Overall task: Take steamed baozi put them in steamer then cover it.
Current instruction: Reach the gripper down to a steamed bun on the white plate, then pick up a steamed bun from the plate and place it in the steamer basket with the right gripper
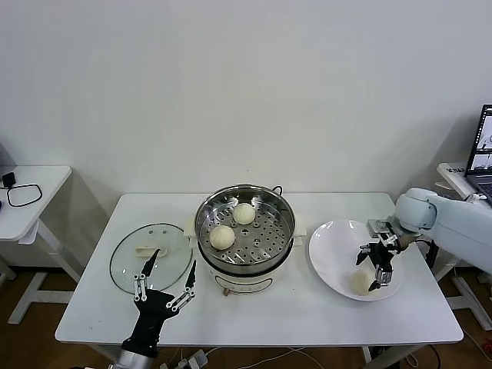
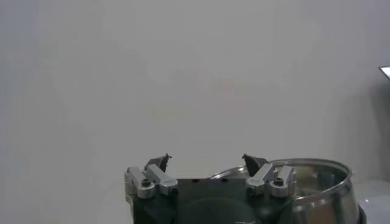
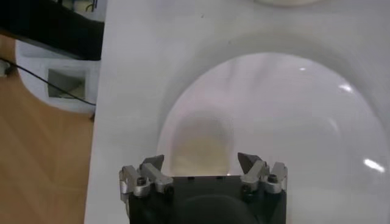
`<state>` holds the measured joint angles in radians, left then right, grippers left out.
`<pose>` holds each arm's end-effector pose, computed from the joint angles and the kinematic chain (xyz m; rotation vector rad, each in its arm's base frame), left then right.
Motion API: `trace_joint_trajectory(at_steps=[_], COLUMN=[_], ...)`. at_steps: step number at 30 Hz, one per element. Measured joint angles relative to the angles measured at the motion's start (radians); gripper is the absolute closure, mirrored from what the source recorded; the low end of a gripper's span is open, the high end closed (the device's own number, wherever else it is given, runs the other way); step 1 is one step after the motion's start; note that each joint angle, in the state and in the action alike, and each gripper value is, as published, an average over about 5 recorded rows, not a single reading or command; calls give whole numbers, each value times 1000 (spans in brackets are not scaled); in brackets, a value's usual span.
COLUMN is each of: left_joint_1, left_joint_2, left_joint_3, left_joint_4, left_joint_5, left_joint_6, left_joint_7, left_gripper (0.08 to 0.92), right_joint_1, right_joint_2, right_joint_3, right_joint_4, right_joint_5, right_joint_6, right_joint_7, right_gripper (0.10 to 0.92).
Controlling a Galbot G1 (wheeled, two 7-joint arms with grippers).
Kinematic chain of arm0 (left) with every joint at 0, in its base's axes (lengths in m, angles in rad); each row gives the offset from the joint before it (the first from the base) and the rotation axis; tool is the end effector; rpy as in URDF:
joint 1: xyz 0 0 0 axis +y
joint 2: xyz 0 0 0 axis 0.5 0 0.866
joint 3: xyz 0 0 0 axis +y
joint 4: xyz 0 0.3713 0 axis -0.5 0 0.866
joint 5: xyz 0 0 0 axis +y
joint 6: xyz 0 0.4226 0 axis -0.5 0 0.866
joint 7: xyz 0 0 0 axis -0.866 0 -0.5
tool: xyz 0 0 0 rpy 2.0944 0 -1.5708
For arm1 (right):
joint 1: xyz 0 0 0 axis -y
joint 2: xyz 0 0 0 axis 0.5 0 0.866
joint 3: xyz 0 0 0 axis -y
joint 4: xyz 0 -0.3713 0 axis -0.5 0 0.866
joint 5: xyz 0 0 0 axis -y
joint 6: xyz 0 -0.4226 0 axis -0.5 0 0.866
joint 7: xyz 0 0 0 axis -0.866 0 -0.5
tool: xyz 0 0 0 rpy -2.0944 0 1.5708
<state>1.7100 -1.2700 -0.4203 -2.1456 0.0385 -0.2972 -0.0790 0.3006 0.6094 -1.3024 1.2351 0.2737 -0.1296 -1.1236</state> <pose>0.1882 0.0070 -0.3322 0.3118 2.9112 0.2569 0.5714 -0.1976 -0.2329 1.3965 -1.2644 1.1338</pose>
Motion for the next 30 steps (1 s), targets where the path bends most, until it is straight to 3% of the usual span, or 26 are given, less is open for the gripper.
trace_joint_trajectory(at_steps=[13,23,30], left_joint_1=[-8,-12,-12], left_joint_2=[1,2,10], left_joint_3=[2,2,1], left_joint_4=[10,14,13], left_joint_5=[0,-2,-2], left_joint_6=[0,0,-1], left_joint_7=[0,-2,-2], left_gripper=[177,177,177], right_joint_1=[-55,-60,10], right_joint_2=[29,26,30], right_joint_3=[30,44,52], right_joint_4=[-61,-63,-45], right_joint_5=[-20,-25,-28], right_joint_6=[4,4,33], right_joint_7=[-2,-17,-49], right_gripper=[204,352,387])
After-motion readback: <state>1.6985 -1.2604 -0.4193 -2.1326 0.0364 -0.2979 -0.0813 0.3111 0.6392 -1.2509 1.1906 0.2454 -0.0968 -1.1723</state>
